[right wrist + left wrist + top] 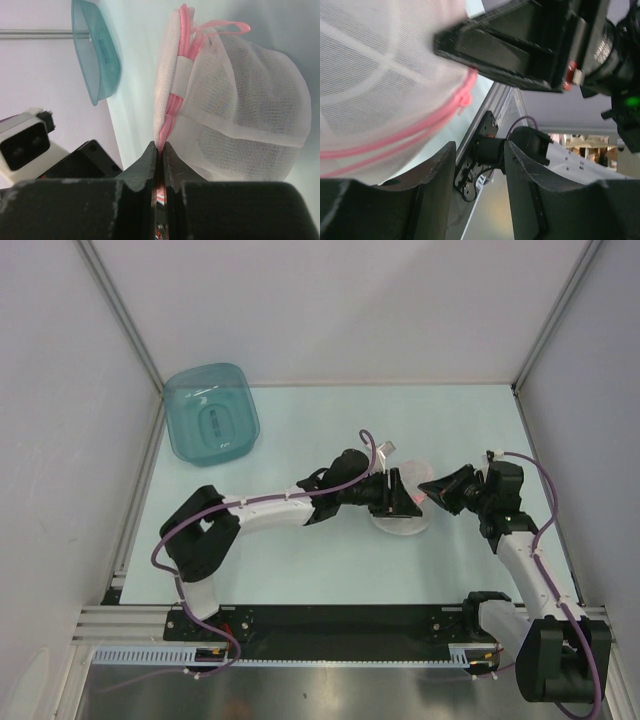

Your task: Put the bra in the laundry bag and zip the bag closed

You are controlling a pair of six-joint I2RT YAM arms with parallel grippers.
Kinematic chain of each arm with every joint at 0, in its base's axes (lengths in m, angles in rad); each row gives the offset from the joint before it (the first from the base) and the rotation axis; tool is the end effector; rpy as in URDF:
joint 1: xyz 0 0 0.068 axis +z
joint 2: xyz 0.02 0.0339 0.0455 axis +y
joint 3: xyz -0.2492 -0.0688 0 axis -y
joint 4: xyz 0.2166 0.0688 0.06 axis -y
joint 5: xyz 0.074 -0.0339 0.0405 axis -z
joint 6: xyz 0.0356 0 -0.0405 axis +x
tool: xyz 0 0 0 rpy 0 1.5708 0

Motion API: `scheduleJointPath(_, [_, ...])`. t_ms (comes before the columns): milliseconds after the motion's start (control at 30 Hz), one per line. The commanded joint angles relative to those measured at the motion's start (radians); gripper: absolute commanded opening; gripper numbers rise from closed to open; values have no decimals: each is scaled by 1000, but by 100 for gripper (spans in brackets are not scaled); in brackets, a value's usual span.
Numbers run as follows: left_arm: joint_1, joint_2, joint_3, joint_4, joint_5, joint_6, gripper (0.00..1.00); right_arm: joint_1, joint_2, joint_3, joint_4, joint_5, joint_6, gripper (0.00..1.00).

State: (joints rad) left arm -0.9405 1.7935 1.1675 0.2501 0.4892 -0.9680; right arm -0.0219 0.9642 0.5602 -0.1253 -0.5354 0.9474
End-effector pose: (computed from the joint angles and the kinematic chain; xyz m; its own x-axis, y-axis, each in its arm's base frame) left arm 0.2127 -0.3199 0.2396 -0.9223 0.0305 -0.3853 0.3721 0.3391 -0.8640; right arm 0.1913 0.0140 0.2354 -0.6369 0.7124 -0.2948 0.1638 0.4986 0.8512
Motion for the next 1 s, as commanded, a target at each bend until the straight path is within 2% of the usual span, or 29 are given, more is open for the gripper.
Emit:
scheduleJointPath(0, [3, 23, 32, 91, -60, -74, 49, -4, -25, 40, 3, 2, 11, 3])
scheduleJointPath(300, [5, 78, 77, 81, -107, -71, 46, -6, -19, 30, 12, 0, 19, 2])
scheduleJointPath(467, [5, 99, 101, 78, -121, -49, 36, -6, -16, 23, 16, 0, 17, 2])
scheduleJointPath(600, [5, 99, 107, 74, -149, -35, 34, -6, -13, 23, 22, -1, 17, 2])
scheduleJointPath(967, [5, 102, 159, 15, -170, -5, 23, -4, -9, 21, 16, 0, 5, 2])
